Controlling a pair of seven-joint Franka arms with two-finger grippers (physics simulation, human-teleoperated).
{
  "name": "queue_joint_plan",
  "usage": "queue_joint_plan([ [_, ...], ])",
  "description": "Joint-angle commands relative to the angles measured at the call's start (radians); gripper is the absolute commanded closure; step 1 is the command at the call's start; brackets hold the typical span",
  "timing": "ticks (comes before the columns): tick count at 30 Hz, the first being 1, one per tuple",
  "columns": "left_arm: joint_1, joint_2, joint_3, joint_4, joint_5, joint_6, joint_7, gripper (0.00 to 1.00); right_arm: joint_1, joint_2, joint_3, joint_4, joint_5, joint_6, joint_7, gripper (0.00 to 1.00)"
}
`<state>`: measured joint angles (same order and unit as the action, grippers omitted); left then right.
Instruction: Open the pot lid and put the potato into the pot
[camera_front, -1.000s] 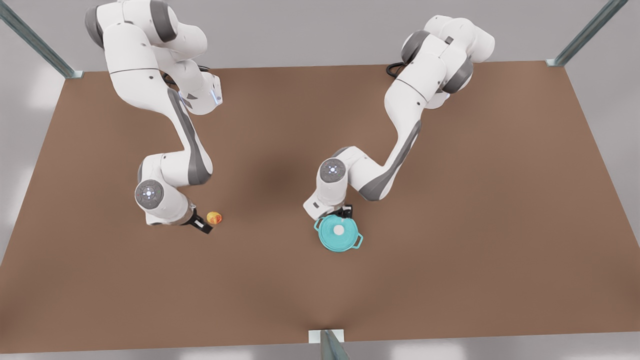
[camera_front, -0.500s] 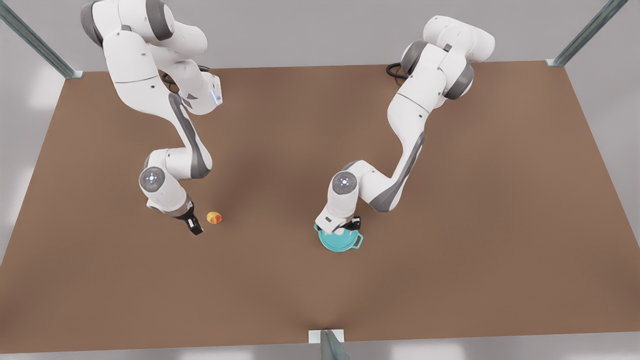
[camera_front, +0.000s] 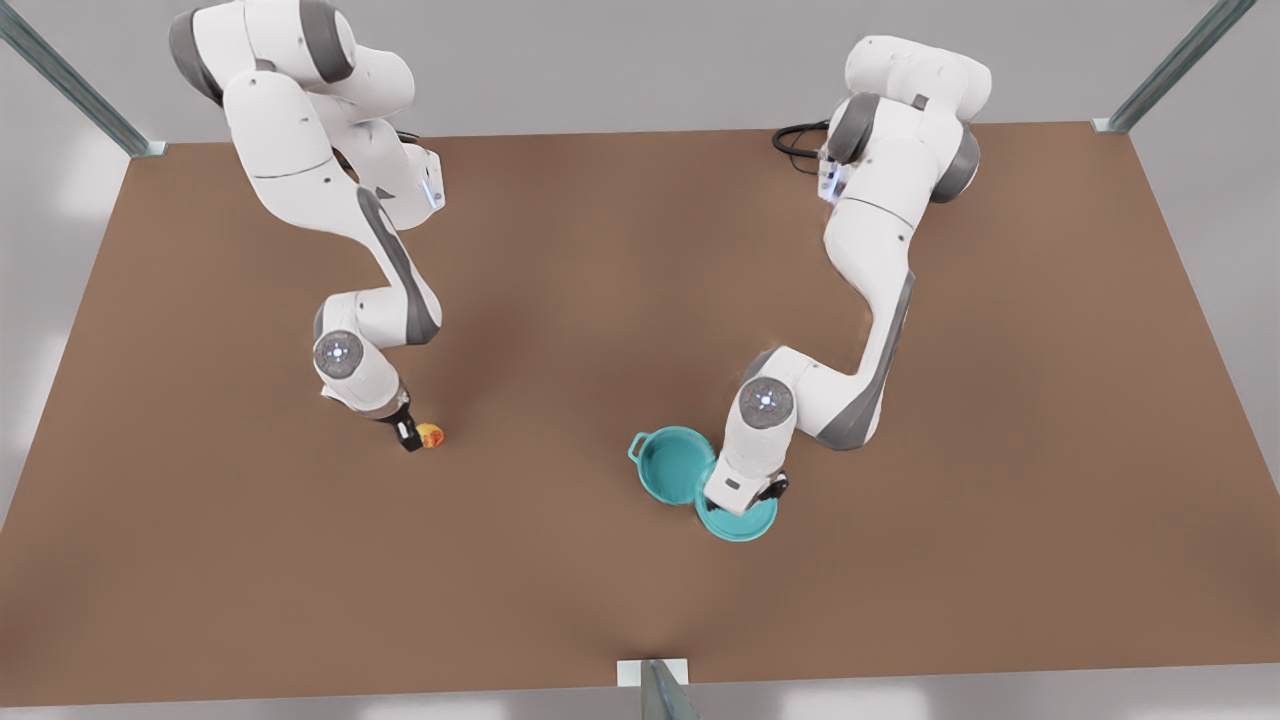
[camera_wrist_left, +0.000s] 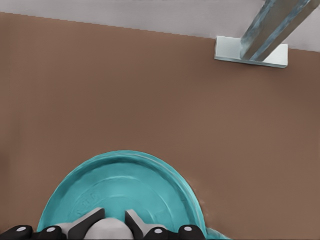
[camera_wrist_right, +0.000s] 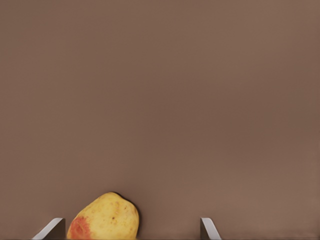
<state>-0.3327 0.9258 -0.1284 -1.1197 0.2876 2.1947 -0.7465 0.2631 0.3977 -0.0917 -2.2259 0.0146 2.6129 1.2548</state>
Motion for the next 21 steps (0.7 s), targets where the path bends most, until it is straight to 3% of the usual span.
queue_joint_plan([
  [1, 0.098, 0.045, 0.003, 0.009, -0.007, 0.017, 0.461, 0.66, 0.002, 0.015, 0.000, 0.009, -0.007, -0.022, 0.100, 0.00],
  [3, 0.112, 0.137, 0.004, 0.009, -0.007, 0.177, 0.470, 0.62, 0.010, 0.021, 0.000, 0.032, -0.005, -0.057, 0.101, 0.00],
  [5, 0.110, 0.122, -0.004, 0.009, -0.007, 0.160, 0.484, 0.00, 0.018, 0.020, 0.000, 0.052, -0.004, -0.094, 0.106, 0.00],
  [6, 0.110, 0.102, -0.014, 0.011, -0.010, 0.090, 0.492, 0.00, 0.018, 0.018, 0.000, 0.052, -0.004, -0.096, 0.107, 0.00],
  [8, 0.172, -0.062, -0.045, 0.029, -0.119, -0.190, 0.536, 0.00, 0.021, 0.020, 0.000, 0.052, -0.004, -0.094, 0.107, 0.00],
  [11, 0.397, -0.430, -0.063, 0.034, -0.352, -0.750, 0.826, 0.00, 0.024, 0.035, 0.000, 0.052, -0.004, -0.085, 0.107, 0.00],
  [13, 0.403, -0.729, -0.056, -0.382, -0.349, -0.592, 0.808, 0.00, 0.038, 0.046, 0.000, 0.052, -0.002, -0.083, 0.109, 0.00],
  [21, 0.445, -0.690, -0.045, -0.341, -0.344, -0.618, 0.793, 0.00, 0.039, 0.036, -0.002, 0.066, 0.004, -0.093, 0.115, 0.00],
])
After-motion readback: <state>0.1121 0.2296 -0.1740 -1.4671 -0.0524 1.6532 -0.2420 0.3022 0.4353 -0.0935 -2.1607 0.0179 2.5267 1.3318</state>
